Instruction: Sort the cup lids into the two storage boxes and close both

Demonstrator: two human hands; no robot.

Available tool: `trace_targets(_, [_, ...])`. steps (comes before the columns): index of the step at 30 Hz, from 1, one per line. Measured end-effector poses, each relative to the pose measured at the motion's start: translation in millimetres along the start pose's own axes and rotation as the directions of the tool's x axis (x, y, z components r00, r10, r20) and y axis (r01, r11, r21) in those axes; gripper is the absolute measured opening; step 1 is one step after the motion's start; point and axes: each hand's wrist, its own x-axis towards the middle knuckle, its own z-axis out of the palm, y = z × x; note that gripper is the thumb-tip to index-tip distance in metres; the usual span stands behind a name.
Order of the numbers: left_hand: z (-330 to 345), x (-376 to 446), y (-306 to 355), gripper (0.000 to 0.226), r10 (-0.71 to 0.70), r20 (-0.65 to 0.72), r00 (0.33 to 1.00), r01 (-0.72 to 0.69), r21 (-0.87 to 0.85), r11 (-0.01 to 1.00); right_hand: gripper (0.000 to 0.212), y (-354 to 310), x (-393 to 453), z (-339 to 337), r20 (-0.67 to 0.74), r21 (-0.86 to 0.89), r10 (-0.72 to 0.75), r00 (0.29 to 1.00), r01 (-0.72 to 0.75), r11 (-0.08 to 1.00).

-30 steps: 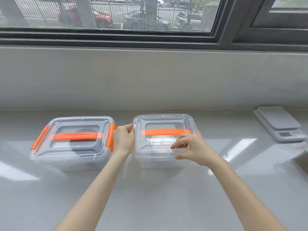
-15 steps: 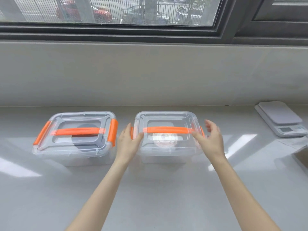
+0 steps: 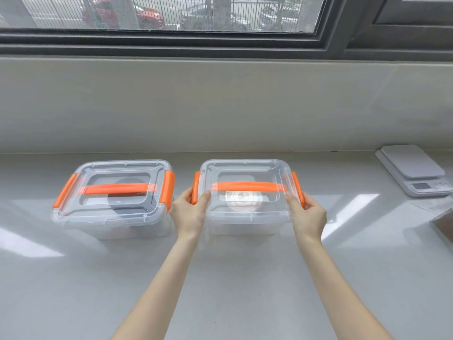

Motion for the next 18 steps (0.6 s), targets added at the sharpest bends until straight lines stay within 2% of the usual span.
trace_targets(4, [0.0,-1.9,1.7,0.025,0.084,0.002,0.996,-0.084,0.097,0.992,0.027,-2.0,-0.7,2.1,-0.018,-0.074,-0.057,0.998,0.056,0.996])
trace_targets(9, [1.8,-2.5,3.5,0.023,0.141,0.016,0.990,-0.142,0.170,0.975,0.016,-4.0,-2.2,3.0,-0.023,-0.147,-0.140,0.990,0.135,0.980])
trace_targets(13, [3.0,0.6,2.1,0.027,0.183,0.029,0.983,-0.185,0.226,0.956,0.018,-3.5,-2.4,2.7,-0.007,-0.189,-0.180,0.984,0.175,0.966])
trace_targets(16, [2.5,0.0,3.1,0.026,0.188,0.060,0.980,-0.198,0.284,0.938,0.019,-5.7,-1.9,-0.3,0.033,-0.206,-0.161,0.986,0.164,0.965])
trace_targets(18, [0.5,0.1,5.8,0.028,0.197,0.109,0.974,-0.222,0.331,0.917,0.032,-10.7,-2.0,2.5,0.081,-0.254,-0.094,0.992,0.112,0.961])
